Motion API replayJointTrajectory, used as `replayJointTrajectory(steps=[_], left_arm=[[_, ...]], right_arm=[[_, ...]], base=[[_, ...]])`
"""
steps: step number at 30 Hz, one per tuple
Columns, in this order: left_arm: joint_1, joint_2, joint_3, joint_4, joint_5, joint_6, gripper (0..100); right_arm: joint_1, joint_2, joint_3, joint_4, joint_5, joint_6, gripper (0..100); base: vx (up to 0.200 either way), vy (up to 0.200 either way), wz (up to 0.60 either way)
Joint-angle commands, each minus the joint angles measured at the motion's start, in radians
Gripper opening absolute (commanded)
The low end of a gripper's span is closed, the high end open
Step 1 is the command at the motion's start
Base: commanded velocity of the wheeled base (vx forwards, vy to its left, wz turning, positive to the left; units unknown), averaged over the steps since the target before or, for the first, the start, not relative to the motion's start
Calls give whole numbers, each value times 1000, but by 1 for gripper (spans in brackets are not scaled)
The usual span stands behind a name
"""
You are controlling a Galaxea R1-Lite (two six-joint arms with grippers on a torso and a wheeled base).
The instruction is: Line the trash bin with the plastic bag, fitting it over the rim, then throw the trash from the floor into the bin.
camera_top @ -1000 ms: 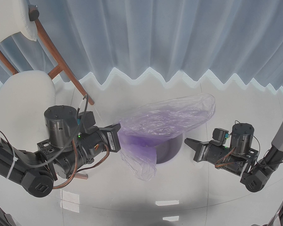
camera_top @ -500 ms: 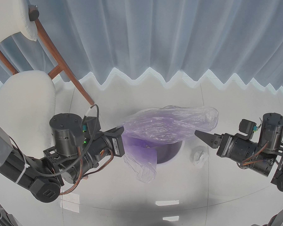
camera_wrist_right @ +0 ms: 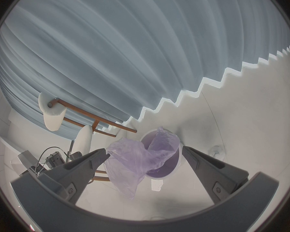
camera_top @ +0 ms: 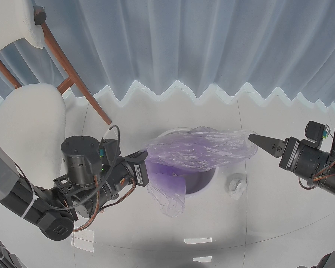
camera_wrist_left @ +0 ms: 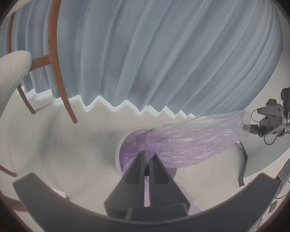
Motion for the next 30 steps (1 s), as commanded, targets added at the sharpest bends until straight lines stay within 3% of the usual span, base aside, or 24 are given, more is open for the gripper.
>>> replayJointTrajectory(steps=[1,30], left_arm=[[0,4,-1,-6,1,-1,0],[-11,-5,0,-6,1,-1,0]], right_arm=[[1,-17,30,1,-1,-3,100],[-22,185,-47,-7,-52,-5,100]], base=[[0,0,0],[0,0,0]])
